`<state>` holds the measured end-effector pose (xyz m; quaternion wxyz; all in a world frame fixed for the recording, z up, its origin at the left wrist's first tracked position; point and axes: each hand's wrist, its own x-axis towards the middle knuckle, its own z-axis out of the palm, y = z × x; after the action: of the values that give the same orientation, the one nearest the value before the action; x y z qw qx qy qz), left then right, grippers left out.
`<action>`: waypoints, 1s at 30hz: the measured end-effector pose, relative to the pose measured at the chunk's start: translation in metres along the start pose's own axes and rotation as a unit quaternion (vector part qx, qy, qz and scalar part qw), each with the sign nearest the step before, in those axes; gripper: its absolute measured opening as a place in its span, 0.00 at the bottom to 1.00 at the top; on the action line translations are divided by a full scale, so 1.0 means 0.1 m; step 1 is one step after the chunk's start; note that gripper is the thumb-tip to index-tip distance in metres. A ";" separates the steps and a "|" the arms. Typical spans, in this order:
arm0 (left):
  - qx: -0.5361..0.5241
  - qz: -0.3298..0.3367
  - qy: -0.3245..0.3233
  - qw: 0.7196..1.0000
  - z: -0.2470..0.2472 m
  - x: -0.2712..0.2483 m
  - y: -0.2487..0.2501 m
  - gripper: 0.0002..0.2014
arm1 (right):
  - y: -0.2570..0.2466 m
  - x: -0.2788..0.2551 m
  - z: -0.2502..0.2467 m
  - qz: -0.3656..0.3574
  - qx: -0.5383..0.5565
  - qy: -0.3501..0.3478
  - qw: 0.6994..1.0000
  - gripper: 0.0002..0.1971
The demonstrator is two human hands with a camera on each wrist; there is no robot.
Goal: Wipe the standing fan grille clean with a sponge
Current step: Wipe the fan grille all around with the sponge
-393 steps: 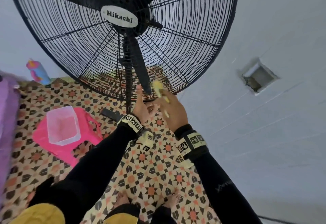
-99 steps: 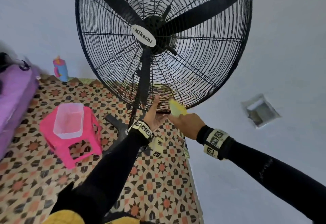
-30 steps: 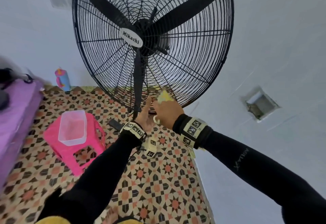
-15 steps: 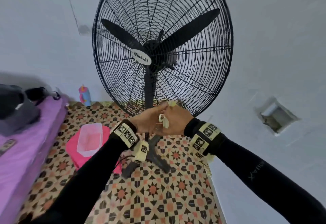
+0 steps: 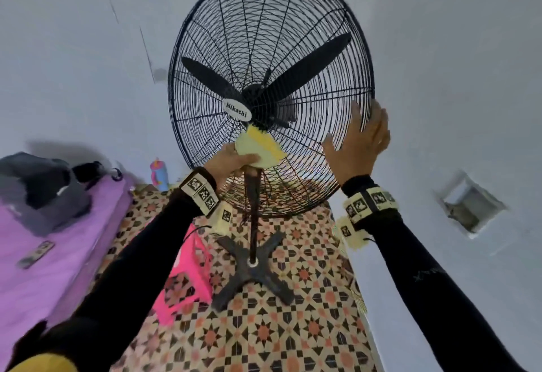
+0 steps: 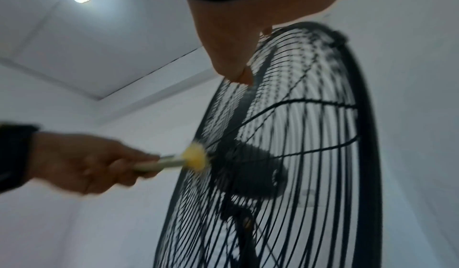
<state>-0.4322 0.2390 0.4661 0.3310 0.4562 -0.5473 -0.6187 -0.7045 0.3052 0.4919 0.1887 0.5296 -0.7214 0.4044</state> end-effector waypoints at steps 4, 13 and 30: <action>-0.013 0.021 0.102 0.995 0.03 0.11 0.16 0.22 | 0.10 0.12 -0.02 0.193 0.168 -0.032 0.966 0.60; -0.080 0.150 0.101 0.980 -0.01 0.09 -0.02 0.20 | 0.23 -0.11 0.21 0.378 0.335 -0.110 0.856 0.61; -0.049 0.247 0.164 0.954 0.13 0.28 -0.06 0.07 | 0.20 -0.12 0.26 0.362 0.358 -0.057 0.859 0.50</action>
<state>-0.4542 0.2192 0.4543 0.5804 0.3856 -0.5499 -0.4604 -0.7141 0.2944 0.4600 -0.2150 0.2845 -0.6768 0.6440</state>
